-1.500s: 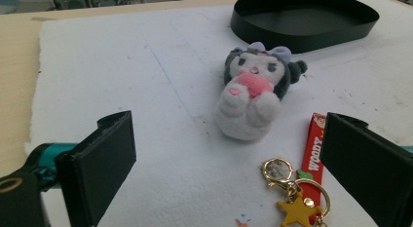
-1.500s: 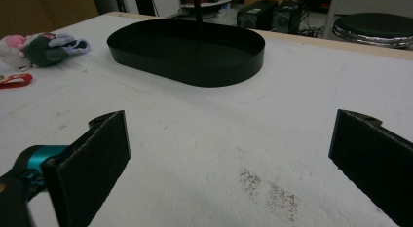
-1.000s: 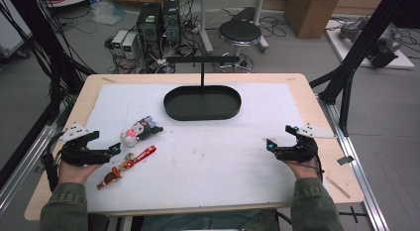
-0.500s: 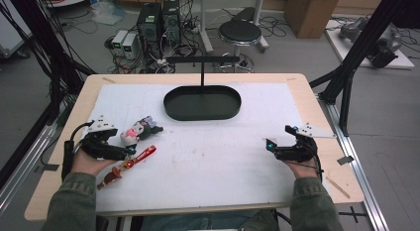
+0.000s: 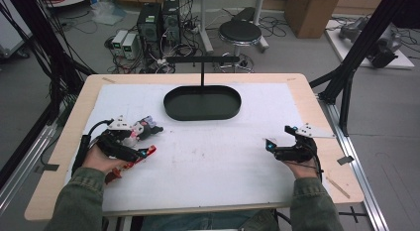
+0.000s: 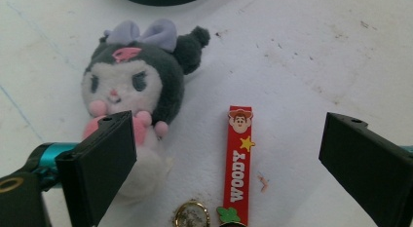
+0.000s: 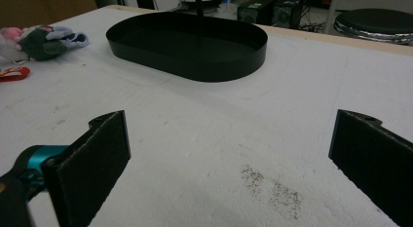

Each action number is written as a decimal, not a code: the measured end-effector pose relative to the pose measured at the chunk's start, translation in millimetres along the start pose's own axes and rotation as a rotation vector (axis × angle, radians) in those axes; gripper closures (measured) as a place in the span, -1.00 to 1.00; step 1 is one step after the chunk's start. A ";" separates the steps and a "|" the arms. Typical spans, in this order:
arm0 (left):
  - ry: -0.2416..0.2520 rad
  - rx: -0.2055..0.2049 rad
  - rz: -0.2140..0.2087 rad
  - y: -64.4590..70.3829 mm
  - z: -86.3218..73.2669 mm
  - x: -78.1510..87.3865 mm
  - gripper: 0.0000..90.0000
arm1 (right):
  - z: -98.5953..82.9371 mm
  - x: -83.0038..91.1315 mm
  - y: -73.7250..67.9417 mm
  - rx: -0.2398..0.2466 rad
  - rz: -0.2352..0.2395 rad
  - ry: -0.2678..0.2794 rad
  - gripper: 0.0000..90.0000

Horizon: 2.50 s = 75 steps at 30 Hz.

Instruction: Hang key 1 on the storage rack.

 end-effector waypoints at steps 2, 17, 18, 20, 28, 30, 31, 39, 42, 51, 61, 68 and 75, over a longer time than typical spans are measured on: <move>-0.017 -0.007 -0.010 0.5 0.3 -3.1 -0.82 | 0.1 -0.8 0.3 0.003 0.001 0.002 -0.99; -0.132 -0.035 -0.097 7.1 4.5 -24.4 -0.73 | -1.0 -4.0 -1.7 0.015 -0.002 -0.026 -0.99; -0.145 -0.039 -0.102 8.2 4.6 -26.2 -0.73 | -1.0 -4.0 -1.7 0.015 -0.002 -0.026 -0.99; -0.191 -0.053 -0.108 11.1 3.8 -34.1 -0.71 | -1.2 -3.6 -2.6 0.009 -0.001 -0.034 -0.99; -0.230 -0.046 -0.093 8.4 6.9 -41.5 -0.54 | -1.4 -5.7 -2.2 0.023 0.001 -0.038 -0.99; -0.235 -0.033 -0.091 7.9 7.6 -41.2 -0.45 | -1.4 -5.6 -2.1 0.023 0.001 -0.038 -0.99; -0.237 -0.033 -0.086 7.3 8.0 -41.2 -0.39 | -1.4 -5.5 -2.1 0.022 0.002 -0.038 -0.99; -0.244 0.011 -0.096 5.1 8.0 -42.8 0.00 | -1.3 -5.9 -2.2 0.024 0.004 -0.038 -0.99; -0.250 0.003 -0.076 5.7 7.8 -43.2 0.18 | -1.5 -5.9 -2.5 0.023 0.006 -0.042 -0.99; -0.244 -0.018 -0.022 5.1 7.2 -41.9 0.61 | -1.5 -5.8 -2.6 0.021 0.007 -0.043 -0.99; -0.200 -0.030 -0.041 6.9 10.6 -31.3 0.61 | -1.5 -6.3 -2.4 0.023 0.006 -0.043 -0.99; -0.174 -0.025 -0.039 5.2 15.5 -22.3 0.61 | -1.3 -6.2 -2.2 0.023 0.007 -0.040 -0.99; -0.129 -0.065 -0.063 8.2 34.9 -9.9 0.61 | -1.2 -6.4 -2.2 0.026 0.015 -0.038 -0.99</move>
Point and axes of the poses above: each handheld gripper's, and its own axes: x roughly backward along the jaws, z roughly out of its top, y roughly to its right, the point moved 1 cm from there along -x, roughly forward along the jaws, and after that the axes turned 5 degrees about -y, right-handed, at the moved point
